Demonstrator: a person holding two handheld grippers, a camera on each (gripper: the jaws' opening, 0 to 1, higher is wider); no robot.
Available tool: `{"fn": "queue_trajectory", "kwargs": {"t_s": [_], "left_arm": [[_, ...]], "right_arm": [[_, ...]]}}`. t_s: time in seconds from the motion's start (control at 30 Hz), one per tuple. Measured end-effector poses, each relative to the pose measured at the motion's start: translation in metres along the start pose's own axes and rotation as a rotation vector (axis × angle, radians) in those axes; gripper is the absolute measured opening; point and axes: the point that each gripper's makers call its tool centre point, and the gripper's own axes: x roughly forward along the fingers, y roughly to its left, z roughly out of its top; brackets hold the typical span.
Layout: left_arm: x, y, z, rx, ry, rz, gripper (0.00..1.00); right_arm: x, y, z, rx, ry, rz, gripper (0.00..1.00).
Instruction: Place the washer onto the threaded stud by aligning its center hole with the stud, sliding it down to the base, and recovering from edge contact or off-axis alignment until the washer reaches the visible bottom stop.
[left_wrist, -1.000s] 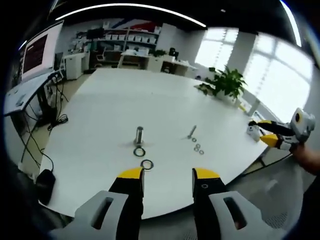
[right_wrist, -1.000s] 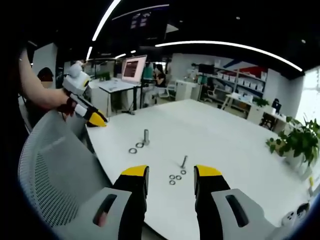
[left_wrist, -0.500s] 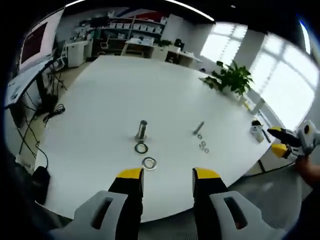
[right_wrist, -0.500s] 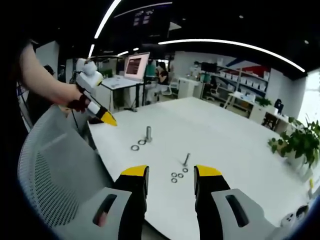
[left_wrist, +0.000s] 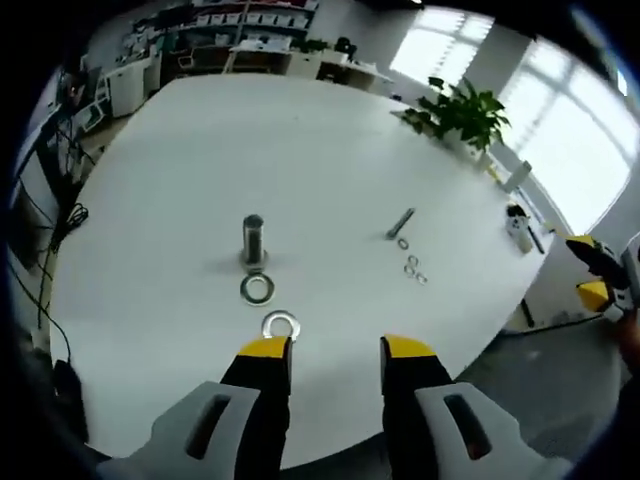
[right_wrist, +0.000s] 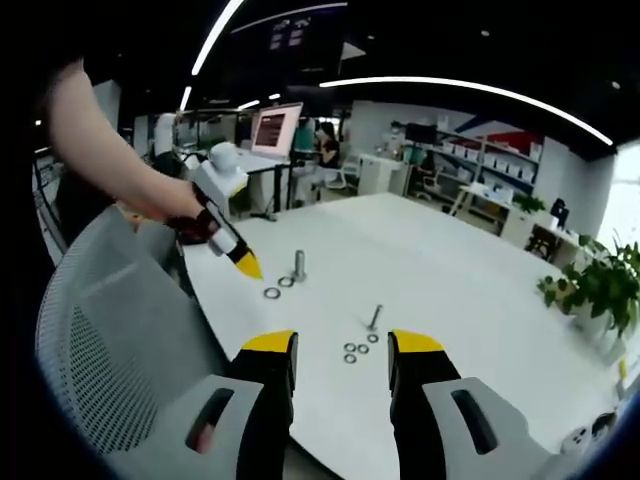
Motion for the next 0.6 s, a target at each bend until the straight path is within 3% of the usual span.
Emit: {"fn": "queue_trajectory", "kwargs": {"t_s": [0.2,0.43,0.6], "left_arm": [[0.019,0.012,-0.006,0.148,0.11,0.049,0.36],[0.037,0.026,-0.013,0.239,0.217,0.076,0.33],[0.053,0.036,-0.018,0.214,0.249,0.074,0.33]], "right_arm": [[0.0,-0.001,0.001,0.001,-0.005,-0.005,0.38],[0.001,0.0,-0.002,-0.006,0.009,0.003,0.38],[0.001,0.0,-0.002,-0.007,0.008,0.002,0.38]]}}
